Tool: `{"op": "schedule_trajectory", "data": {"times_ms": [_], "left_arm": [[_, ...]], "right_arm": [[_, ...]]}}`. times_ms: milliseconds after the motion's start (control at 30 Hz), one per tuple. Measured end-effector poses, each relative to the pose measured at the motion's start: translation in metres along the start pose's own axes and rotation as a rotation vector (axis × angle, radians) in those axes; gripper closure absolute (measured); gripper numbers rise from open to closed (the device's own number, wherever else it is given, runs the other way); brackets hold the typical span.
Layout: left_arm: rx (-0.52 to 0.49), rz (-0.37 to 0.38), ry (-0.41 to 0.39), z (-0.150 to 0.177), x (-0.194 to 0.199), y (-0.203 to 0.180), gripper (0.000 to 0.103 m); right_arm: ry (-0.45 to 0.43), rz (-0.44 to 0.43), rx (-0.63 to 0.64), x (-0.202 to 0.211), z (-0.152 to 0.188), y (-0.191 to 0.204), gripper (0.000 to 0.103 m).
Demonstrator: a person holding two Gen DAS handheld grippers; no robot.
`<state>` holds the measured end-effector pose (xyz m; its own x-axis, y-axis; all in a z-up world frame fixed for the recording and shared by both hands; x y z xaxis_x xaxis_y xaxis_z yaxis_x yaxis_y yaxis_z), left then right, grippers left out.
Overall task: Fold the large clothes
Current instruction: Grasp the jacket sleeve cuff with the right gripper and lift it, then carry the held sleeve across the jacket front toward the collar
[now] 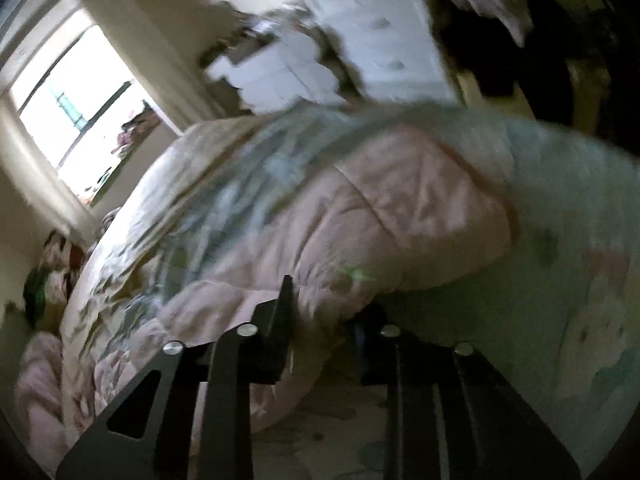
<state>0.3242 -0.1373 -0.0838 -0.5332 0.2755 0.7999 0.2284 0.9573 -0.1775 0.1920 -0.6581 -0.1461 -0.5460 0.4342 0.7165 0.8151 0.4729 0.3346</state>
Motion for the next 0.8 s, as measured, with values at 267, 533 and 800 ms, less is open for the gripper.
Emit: {"op": "schedule_trajectory", "data": {"times_ms": [267, 533, 800], "left_arm": [[-0.008, -0.007, -0.034, -0.012, 0.019, 0.01, 0.009], [0.035, -0.019, -0.038, -0.015, 0.034, 0.027, 0.009], [0.06, 0.0, -0.053, -0.023, 0.052, 0.041, 0.009]], "right_arm": [[-0.121, -0.085, 0.173, 0.05, -0.035, 0.058, 0.087], [-0.238, -0.222, 0.377, 0.114, -0.041, 0.147, 0.088], [-0.283, -0.313, 0.512, 0.156, -0.022, 0.231, 0.088]]}}
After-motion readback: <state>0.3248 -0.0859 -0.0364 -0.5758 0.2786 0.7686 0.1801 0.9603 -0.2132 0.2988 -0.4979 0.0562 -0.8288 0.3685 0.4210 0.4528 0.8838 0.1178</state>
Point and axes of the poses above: each gripper's, at about its wrist camera, not at the fingertips, and x roughly against the way its jaws point, y to its left, z to its underside, the point moved 10 cm from there along -x, roughly the way its jaws point, and after that the axes turned 10 degrees about z, right-handed, at the moved point
